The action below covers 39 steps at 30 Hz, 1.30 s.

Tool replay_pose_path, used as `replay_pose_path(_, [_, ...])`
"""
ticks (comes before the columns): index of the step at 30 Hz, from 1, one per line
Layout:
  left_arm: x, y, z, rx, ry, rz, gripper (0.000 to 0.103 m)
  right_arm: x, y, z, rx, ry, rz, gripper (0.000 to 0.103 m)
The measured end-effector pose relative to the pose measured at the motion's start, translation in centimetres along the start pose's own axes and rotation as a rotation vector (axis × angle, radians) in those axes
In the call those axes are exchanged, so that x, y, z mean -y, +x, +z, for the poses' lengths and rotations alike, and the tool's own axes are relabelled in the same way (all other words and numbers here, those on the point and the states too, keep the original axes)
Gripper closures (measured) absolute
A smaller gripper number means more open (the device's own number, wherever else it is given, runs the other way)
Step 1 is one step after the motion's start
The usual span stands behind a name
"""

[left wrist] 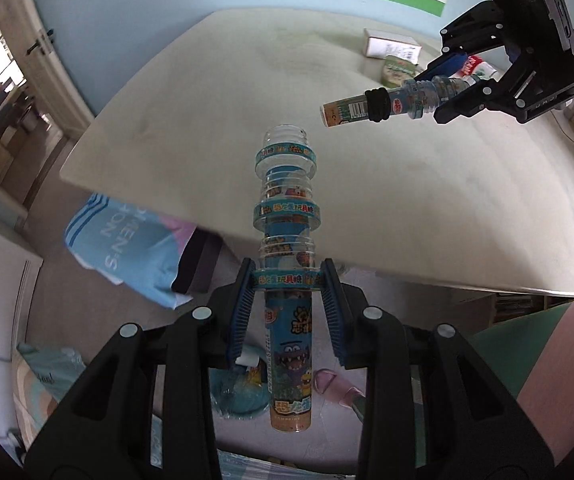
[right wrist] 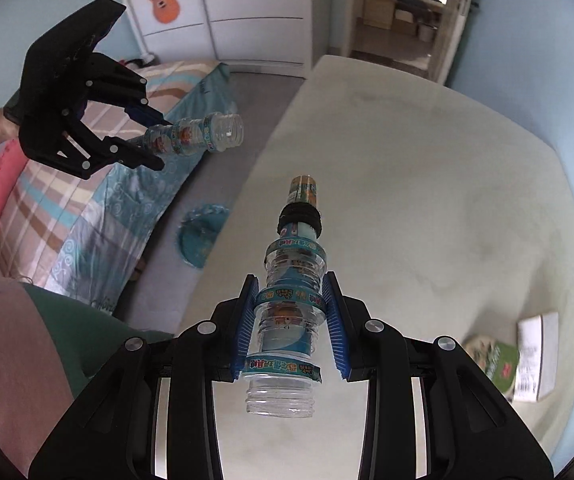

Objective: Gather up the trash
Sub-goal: 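Carry the candy tube and small bottle over the bin, then open both tools to drop the tube and bottle into the bin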

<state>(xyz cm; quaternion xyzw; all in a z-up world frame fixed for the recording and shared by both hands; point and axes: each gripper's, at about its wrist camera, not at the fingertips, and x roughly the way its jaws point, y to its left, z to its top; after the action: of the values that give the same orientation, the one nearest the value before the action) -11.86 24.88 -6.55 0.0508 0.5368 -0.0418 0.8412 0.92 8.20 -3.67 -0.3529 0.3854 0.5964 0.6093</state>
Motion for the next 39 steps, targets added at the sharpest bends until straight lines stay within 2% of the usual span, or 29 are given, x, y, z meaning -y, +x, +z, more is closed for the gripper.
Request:
replay_pose_path(9, [-6.7, -3.2, -10.5, -0.039, -0.237, 0.092, 0.072, -8.9, 7.7, 10.6, -0.043, -0.227, 0.16, 0.069])
replay_pose_path(15, [-9.9, -2.9, -16.4, -0.085, -0.379, 0.104, 0.072, -14.8, 13.7, 14.9, -0.109, -0.326, 0.25, 0.069])
replay_pose_path(20, [-12.2, -0.9, -20.4, -0.126, -0.467, 0.073, 0.072, -18.2, 19.1, 17.2, -0.182, -0.35, 0.303, 0.069])
replay_pose_path(25, [-14.4, 2.2, -24.7, -0.175, -0.534, 0.025, 0.072, -20.6, 25.2, 17.9, -0.27, -0.34, 0.329, 0.069])
replay_pose_path(32, [-16.1, 7.0, -27.2, -0.232, -0.554, -0.044, 0.072, -22.3, 31.8, 17.6, -0.395, -0.308, 0.332, 0.068])
replay_pose_path(33, [-16.3, 7.8, -27.3, -0.246, -0.558, -0.05, 0.071, -22.3, 32.7, 17.6, -0.412, -0.295, 0.325, 0.062])
replay_pose_path(34, [-16.4, 8.6, -27.3, -0.264, -0.567, -0.054, 0.065, -22.3, 33.3, 17.6, -0.423, -0.286, 0.318, 0.046])
replay_pose_path(35, [-16.6, 9.2, -27.3, -0.271, -0.573, -0.058, 0.055, -22.3, 33.8, 17.6, -0.421, -0.281, 0.303, 0.039])
replay_pose_path(36, [-16.8, 9.8, -27.2, -0.283, -0.577, -0.047, 0.051, -22.3, 34.0, 17.7, -0.411, -0.281, 0.284, 0.033])
replay_pose_path(39, [-17.2, 10.4, -27.1, -0.282, -0.59, -0.045, 0.048, -21.5, 33.9, 18.2, -0.401, -0.243, 0.288, 0.035])
